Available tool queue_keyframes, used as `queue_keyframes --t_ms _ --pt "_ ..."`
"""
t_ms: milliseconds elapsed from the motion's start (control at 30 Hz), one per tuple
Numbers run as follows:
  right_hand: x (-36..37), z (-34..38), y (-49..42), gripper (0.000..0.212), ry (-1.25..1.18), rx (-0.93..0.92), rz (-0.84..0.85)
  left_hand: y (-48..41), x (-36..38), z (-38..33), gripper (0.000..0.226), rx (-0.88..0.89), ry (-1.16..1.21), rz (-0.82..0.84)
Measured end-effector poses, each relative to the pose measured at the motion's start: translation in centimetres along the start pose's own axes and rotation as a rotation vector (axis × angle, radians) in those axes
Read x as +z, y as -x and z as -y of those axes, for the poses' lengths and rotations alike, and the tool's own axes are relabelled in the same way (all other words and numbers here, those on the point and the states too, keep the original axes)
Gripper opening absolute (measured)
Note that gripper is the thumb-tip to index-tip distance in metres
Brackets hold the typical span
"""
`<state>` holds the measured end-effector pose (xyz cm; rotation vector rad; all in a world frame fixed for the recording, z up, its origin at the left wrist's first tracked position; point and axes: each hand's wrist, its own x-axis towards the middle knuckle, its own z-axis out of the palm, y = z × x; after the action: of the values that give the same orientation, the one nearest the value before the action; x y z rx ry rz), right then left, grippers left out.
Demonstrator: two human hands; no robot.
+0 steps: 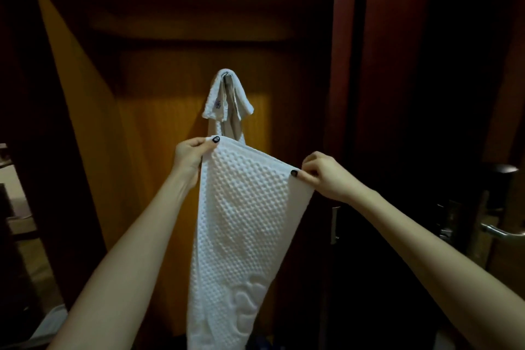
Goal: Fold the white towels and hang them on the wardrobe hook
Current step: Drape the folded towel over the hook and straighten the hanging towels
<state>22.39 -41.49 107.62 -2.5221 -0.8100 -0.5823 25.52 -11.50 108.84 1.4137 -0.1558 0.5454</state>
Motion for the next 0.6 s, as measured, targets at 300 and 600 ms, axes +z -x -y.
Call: queue_keyframes --t_ms 300,600 --pt "-0.1 -1.4 -1.0 0.022 -0.461 0.192 0.223 -0.5 -1.1 0.1 0.018 -0.004 -0.097 -0.02" --pt "-2.1 -2.8 -2.7 0.019 -0.196 0.151 -0.096 -0.5 -3.0 -0.4 0.013 0.01 -0.117 0.065"
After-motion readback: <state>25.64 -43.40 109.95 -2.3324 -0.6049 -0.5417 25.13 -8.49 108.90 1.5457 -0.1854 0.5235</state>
